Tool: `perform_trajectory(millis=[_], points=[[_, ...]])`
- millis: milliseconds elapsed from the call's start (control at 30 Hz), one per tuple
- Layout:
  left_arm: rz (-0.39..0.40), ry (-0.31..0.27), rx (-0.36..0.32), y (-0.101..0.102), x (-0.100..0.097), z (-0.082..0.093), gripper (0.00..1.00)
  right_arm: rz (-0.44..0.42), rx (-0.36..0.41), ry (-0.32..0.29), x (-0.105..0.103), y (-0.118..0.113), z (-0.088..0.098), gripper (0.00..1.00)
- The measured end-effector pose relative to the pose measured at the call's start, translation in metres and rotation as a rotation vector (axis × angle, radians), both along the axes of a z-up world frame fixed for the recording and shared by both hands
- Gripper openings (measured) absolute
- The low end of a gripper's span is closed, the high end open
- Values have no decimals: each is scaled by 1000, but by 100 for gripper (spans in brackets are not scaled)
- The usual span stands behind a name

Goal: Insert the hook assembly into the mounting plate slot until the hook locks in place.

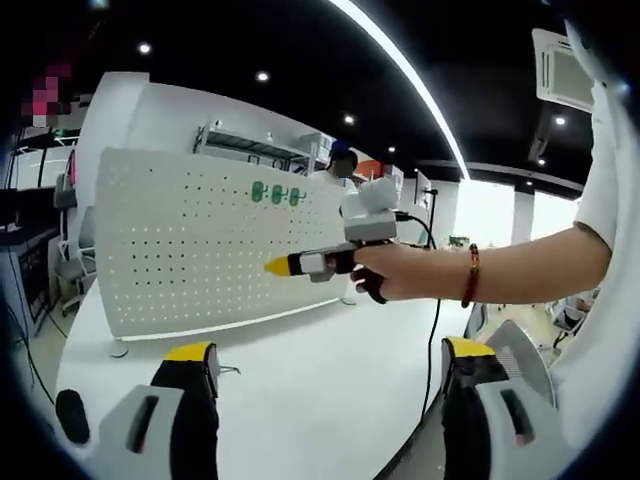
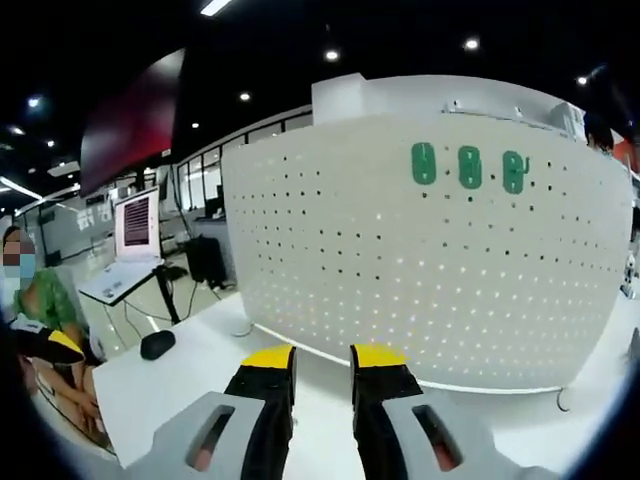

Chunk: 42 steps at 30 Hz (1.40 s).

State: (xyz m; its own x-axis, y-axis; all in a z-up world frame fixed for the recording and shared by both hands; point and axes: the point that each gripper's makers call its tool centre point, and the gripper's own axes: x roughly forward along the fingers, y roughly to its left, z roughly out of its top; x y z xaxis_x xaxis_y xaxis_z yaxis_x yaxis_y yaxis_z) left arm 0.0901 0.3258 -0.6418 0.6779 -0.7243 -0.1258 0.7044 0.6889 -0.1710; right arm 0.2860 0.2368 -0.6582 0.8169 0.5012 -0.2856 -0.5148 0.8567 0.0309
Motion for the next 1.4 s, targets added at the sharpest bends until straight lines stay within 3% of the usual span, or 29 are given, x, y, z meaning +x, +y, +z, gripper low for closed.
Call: perform_trajectory(millis=[67,167,533,1400], points=[[5,8,-4,2,0,-1,94,16,-15,5,-1,4,-5,20],[7,25,46,4,0,-10,94,36,-22,22,-2,9,-11,20],[9,50,79,10,4,-20,92,108,-66,64,-3,20,-30,19],[33,89,86,16,11,-33,89,219,-156,174,-7,41,-83,19]])
